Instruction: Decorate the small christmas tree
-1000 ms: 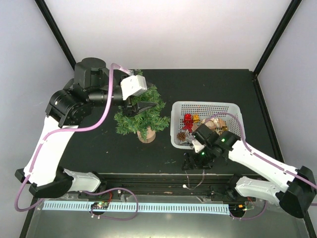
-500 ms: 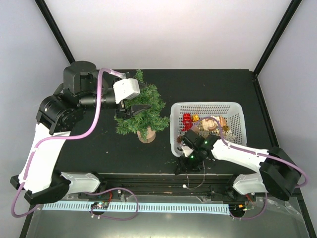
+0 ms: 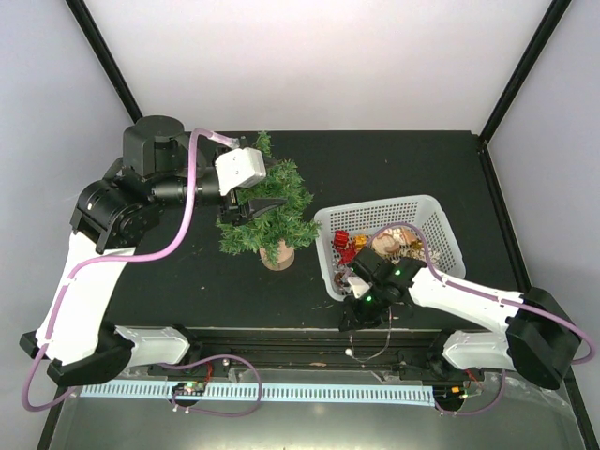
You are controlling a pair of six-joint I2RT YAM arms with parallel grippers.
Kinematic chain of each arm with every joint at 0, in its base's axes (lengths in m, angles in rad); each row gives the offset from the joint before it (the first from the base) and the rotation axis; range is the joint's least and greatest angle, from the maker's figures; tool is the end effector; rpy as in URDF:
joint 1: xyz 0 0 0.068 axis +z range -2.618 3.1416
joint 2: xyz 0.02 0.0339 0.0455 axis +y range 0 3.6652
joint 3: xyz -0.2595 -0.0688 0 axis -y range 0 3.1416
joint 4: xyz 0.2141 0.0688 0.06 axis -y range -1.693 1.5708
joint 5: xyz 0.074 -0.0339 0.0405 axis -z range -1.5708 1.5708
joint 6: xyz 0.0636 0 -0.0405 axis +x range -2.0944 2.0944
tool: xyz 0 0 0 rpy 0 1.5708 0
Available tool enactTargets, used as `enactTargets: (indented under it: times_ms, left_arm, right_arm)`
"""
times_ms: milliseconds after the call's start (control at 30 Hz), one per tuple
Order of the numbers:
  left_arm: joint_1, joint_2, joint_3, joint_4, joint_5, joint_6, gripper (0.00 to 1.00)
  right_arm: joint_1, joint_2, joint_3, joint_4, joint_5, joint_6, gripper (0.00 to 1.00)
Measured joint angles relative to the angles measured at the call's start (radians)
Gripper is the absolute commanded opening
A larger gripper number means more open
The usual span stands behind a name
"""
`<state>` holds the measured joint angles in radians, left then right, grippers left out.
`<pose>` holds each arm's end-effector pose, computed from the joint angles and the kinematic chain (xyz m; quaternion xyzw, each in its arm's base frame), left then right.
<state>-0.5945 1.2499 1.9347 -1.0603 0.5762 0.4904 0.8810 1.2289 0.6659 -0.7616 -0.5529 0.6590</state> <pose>0.1334 -0.1320 0.4950 0.5461 0.5963 -0.2626 0.5266 0.0871 0.1580 0.1702 0.1391 -0.9452 -0.2767 0.1038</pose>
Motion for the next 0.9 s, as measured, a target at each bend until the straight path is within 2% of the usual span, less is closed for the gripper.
enactTargets:
  times_ms: [133, 167, 333, 500, 733, 900]
  left_arm:
    - [0.001, 0.0, 0.0, 0.0, 0.0, 0.0, 0.71]
    - [0.002, 0.0, 0.0, 0.0, 0.0, 0.0, 0.7]
    - [0.01, 0.0, 0.0, 0.002, 0.0, 0.0, 0.71]
    - [0.02, 0.0, 0.0, 0.006, -0.001, 0.0, 0.71]
    - [0.04, 0.0, -0.008, 0.007, -0.001, 0.001, 0.71]
    - [0.053, 0.0, -0.021, 0.006, -0.002, 0.001, 0.71]
  right_arm:
    - [0.0, 0.004, 0.0, -0.002, -0.001, -0.009, 0.03]
    - [0.0, 0.005, 0.0, -0.006, 0.0, -0.01, 0.01]
    - [0.0, 0.007, 0.039, -0.07, 0.023, -0.034, 0.01]
    - [-0.027, 0.007, 0.158, -0.153, 0.074, -0.074, 0.01]
    - [-0.216, 0.007, 0.182, -0.234, 0.122, -0.158, 0.01]
    - [-0.328, 0.071, 0.212, -0.271, 0.155, -0.225, 0.01]
